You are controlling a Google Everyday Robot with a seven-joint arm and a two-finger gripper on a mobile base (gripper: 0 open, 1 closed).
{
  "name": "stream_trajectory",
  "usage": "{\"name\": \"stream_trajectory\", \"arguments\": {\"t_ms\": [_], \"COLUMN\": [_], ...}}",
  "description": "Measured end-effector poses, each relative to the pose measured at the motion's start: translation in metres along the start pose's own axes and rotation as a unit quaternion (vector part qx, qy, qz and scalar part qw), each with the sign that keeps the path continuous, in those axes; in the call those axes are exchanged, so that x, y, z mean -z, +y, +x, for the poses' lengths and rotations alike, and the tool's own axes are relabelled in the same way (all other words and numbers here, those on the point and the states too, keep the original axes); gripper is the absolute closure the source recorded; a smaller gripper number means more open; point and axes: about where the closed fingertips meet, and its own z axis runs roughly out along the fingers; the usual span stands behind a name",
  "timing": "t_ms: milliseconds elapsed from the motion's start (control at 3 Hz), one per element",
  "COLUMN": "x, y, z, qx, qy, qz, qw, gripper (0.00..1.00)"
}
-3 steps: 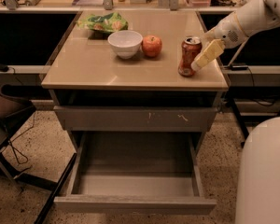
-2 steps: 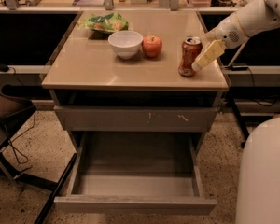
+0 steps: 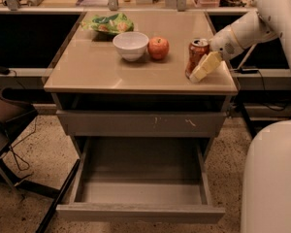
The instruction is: Place coke can into middle drawer
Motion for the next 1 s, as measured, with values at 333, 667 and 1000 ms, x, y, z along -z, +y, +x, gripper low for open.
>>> {"name": "stream_trajectory", "arguments": {"t_ms": [333,667,1000], "x": [-0.0004,-0.0004,-0.0004], "y": [0.0,0.0,0.0], "z": [0.0,0.0,0.0], "qx": [0.0,0.0,0.0], "qy": [0.0,0.0,0.0], "qz": [0.0,0.0,0.0], "qw": [1.0,1.0,1.0], "gripper": [0.0,0.17,0.41]}}
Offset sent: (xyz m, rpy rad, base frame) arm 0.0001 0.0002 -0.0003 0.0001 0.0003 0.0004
